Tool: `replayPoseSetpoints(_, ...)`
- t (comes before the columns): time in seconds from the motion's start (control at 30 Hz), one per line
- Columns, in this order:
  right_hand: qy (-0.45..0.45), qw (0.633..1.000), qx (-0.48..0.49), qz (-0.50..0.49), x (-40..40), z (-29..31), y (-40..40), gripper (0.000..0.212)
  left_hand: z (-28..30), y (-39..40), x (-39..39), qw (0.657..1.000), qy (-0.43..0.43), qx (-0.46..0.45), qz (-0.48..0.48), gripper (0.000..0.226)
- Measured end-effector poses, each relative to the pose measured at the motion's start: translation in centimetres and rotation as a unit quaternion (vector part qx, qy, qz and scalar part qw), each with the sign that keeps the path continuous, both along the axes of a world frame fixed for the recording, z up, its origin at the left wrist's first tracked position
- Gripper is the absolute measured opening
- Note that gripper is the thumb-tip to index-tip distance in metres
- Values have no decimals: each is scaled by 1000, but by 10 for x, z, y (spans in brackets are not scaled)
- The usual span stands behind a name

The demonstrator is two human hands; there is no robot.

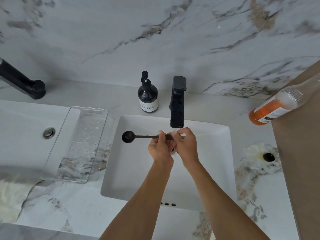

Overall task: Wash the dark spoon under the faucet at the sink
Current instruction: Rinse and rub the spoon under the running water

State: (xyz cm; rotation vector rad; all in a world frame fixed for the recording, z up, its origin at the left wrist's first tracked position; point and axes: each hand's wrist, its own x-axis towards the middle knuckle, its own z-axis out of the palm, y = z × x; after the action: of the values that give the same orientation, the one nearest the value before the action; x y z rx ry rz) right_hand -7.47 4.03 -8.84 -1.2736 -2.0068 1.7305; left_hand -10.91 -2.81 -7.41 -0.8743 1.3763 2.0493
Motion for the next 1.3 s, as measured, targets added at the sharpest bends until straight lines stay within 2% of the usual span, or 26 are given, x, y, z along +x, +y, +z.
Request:
replayPoseSetpoints(0.07,2,1000,18,-4,1,0,-1,20,-1,-2,0,1000,1,2,-13,21)
replayPoseSetpoints(0.13,-1,999,40,-25,2,1,-2,25,2,-2,2,999,10,14,-47,10)
replayPoseSetpoints(0.23,-7,996,58,-65,0,3,-1,30,4,2,7,997,19,15,-74,21)
replayPoseSetpoints(0.3,-13,996,49,-67,-2,5,0,29,4,6,8,998,18,1,-63,16)
replayPoseSetpoints(0.37,-28,998,44,-29,-2,7,0,22,4,8,6,999,11,-3,-40,12)
replayPoseSetpoints(0.47,-21,999,48,4,-1,8,-2,18,4,7,-3,1000,-10,7,-7,21)
replayPoseSetpoints(0.6,-17,996,70,-52,-3,9,1,23,7,8,3,998,9,28,-55,10)
replayPoseSetpoints(0.63,-18,995,70,-62,-4,9,2,25,8,10,7,997,9,27,-65,15)
replayPoseSetpoints(0.7,-34,996,63,-55,-6,9,5,26,6,11,10,998,9,15,-58,19)
replayPoseSetpoints(0.8,-41,999,30,0,-5,6,5,24,5,10,6,999,15,2,-29,13)
replayPoseSetpoints(0.87,-33,999,10,9,-2,3,3,25,5,8,2,1000,6,-5,-15,22)
replayPoseSetpoints(1.1,27,997,-57,-40,16,10,19,25,4,3,-4,995,25,37,-85,39)
replayPoseSetpoints(1.2,36,993,-65,-91,23,14,34,23,6,3,-11,996,27,38,-71,19)
replayPoseSetpoints(1.3,38,994,-63,-81,24,15,37,22,8,6,-6,995,32,37,-90,10)
